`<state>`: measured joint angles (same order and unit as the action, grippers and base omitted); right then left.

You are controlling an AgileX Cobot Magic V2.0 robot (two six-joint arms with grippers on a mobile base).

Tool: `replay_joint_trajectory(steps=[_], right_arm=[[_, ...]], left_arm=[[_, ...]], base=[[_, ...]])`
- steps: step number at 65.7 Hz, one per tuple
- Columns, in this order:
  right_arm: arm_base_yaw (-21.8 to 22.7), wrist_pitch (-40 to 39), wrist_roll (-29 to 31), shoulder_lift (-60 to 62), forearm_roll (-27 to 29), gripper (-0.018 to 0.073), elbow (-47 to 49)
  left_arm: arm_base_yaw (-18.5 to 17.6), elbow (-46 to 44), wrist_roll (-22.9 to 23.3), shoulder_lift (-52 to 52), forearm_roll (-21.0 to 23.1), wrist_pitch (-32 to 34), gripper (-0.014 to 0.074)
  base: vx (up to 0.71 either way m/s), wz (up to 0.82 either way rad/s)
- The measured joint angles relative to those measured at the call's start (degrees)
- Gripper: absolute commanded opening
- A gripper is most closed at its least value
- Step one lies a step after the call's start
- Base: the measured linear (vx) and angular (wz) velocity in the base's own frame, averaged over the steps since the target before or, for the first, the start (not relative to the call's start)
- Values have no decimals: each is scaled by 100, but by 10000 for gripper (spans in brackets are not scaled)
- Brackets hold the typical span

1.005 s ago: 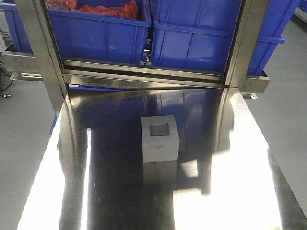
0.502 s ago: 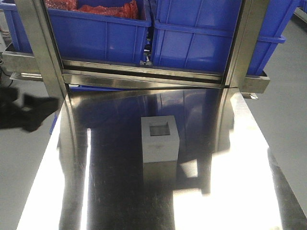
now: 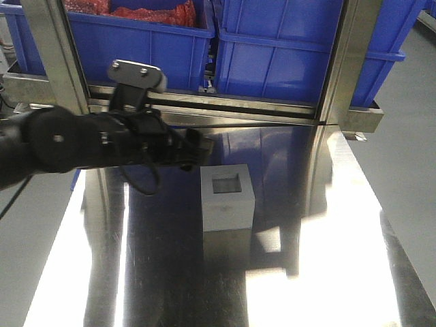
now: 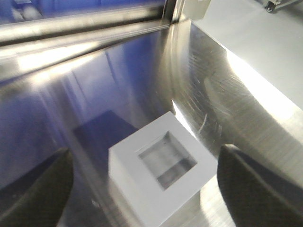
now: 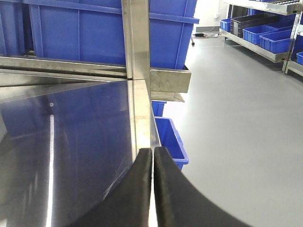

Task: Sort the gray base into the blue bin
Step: 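Reach the left gripper down over the gray square block, then close the left gripper on the gray block's rim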

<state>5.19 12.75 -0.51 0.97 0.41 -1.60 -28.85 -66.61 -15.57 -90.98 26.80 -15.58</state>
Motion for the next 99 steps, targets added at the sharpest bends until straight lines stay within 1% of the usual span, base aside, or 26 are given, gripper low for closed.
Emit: replay_joint_trajectory(steps=[4,5,7,8,10,11,14,17,21,27,34,49,77,82,87,91,92,93,99], right_arm=[[0,0,0,0,0,-5,0],[0,0,0,0,0,-5,0],[0,0,0,0,0,-5,0],[0,0,0,0,0,-5,0],[0,0,0,0,0,-5,0],[0,0,0,0,0,-5,0],[0,0,0,0,0,-5,0],[0,0,0,0,0,-5,0],[0,0,0,0,0,-5,0],[0,0,0,0,0,-5,0],[0,0,0,0,0,-5,0],[0,0,0,0,0,-5,0],[0,0,0,0,0,-5,0],[0,0,0,0,0,-5,0],[0,0,0,0,0,-5,0],[0,0,0,0,0,-5,0],[0,0,0,0,0,-5,0],[0,0,0,0,0,-5,0],[0,0,0,0,0,-5,0]], left_arm=[[-51,-221,543,-259,-447,-155,589],[-61,-310,764,-321,-565,-203,589],[-80,-432,1058,-477,-815,-301,589],[-92,-524,1277,-537,-1011,-391,589],[-113,-615,1494,-657,-1275,-481,589],[-131,-708,1703,-744,-1466,-568,589],[-172,-927,2151,-909,-1824,-765,589],[-220,-1106,2486,-1088,-2162,-922,589],[-265,-1349,2876,-1277,-2360,-1124,589],[-306,-1609,3186,-1540,-2458,-1319,589],[-320,-1729,3332,-1793,-2408,-1383,589],[-320,-1762,3377,-2218,-2231,-1377,589],[-320,-1785,3416,-2533,-2185,-976,580],[-320,-1785,3422,-2534,-2183,-942,548],[-320,-1785,3422,-2534,-2182,-929,475],[-320,-1785,3422,-2534,-2177,-918,382],[-320,-1785,3422,-2534,-2177,-912,370],[-320,-1785,3429,-2534,-2177,-912,335],[-320,-1802,3437,-2534,-2177,-900,183]], base=[[0,0],[0,0],[0,0],[0,0],[0,0],[0,0],[0,0],[0,0],[0,0],[0,0],[0,0],[0,0],[0,0],[0,0],[0,0],[0,0],[0,0],[0,0],[0,0]])
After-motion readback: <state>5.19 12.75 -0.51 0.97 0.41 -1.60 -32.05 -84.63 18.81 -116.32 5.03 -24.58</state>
